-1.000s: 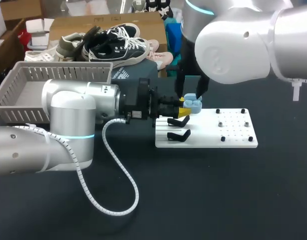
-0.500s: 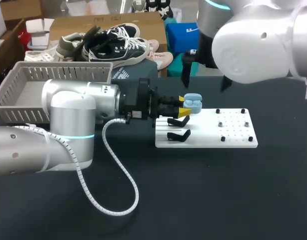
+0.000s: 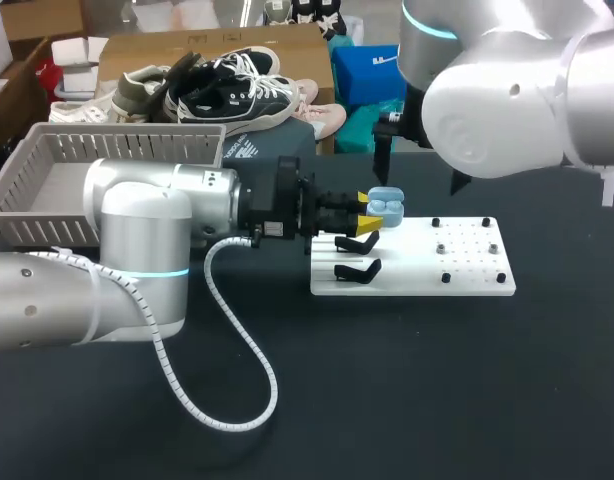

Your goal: Pick up each earbud case from the left stands, insert the matching earbuds, close the lid, and place the case in the box.

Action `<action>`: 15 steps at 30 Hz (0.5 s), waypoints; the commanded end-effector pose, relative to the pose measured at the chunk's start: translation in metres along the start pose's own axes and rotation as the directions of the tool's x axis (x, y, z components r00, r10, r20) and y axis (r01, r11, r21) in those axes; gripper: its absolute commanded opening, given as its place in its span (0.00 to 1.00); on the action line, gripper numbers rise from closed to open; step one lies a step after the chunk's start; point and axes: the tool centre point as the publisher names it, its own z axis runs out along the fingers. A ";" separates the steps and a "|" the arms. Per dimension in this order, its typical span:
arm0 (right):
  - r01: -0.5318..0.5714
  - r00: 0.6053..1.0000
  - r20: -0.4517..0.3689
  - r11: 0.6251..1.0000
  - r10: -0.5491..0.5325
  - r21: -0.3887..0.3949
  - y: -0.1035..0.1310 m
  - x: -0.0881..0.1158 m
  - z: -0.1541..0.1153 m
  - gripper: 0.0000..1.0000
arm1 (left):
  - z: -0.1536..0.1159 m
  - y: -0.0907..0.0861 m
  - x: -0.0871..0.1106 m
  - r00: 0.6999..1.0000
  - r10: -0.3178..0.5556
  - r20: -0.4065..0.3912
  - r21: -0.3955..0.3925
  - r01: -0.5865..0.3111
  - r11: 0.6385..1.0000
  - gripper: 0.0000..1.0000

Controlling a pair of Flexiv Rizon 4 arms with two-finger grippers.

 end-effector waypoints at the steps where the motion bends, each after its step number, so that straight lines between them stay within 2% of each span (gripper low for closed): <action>1: 0.002 1.000 -0.010 1.000 -0.002 0.008 -0.002 0.005 -0.001 1.00 | 0.000 -0.002 0.000 1.000 0.001 0.000 -0.005 -0.001 1.000 0.00; 15: -0.006 1.000 -0.022 1.000 0.006 0.002 -0.011 0.020 -0.005 1.00 | 0.000 -0.002 0.000 1.000 0.001 0.000 -0.005 -0.001 1.000 0.00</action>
